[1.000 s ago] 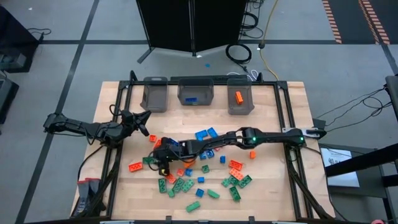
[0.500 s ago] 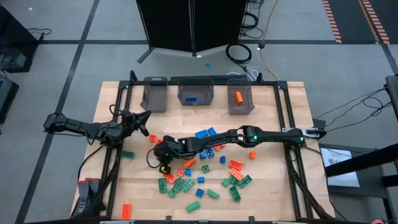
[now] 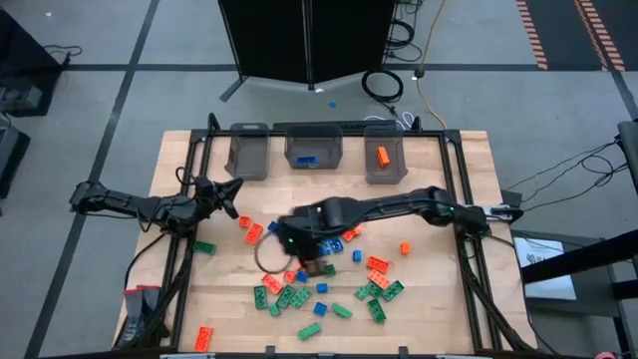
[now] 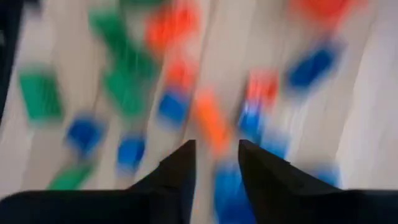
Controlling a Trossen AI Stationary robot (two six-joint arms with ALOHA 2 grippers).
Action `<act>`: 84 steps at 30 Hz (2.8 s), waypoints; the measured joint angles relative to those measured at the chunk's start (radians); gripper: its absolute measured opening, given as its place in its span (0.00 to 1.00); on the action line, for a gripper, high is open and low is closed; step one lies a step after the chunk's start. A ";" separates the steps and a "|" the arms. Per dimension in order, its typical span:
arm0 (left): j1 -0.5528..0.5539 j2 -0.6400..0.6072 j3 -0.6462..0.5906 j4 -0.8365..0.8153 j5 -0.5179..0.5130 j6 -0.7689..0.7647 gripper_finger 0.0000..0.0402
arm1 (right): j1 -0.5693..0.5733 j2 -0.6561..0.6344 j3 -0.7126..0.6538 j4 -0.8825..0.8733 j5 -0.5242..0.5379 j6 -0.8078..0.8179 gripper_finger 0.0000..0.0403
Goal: Sort blocks
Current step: Put the green game piece into the left black bin
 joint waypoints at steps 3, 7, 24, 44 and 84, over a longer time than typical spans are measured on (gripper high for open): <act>0.000 0.000 0.000 0.002 0.016 0.000 0.08 | 0.024 -0.022 0.000 -0.187 0.001 0.152 0.40; 0.000 0.000 0.000 0.002 0.016 -0.001 0.08 | 0.070 -0.024 0.000 -0.272 0.009 0.298 0.53; 0.000 0.007 0.000 0.011 0.118 -0.053 0.08 | 0.258 -0.589 -0.235 -0.289 0.322 0.802 0.55; 0.000 0.007 0.000 0.011 0.119 -0.105 0.08 | 0.419 -0.333 -0.903 0.822 0.160 0.947 0.54; 0.000 0.033 0.000 0.013 0.199 -0.075 0.08 | 0.373 -0.184 -0.832 0.652 0.145 1.170 0.30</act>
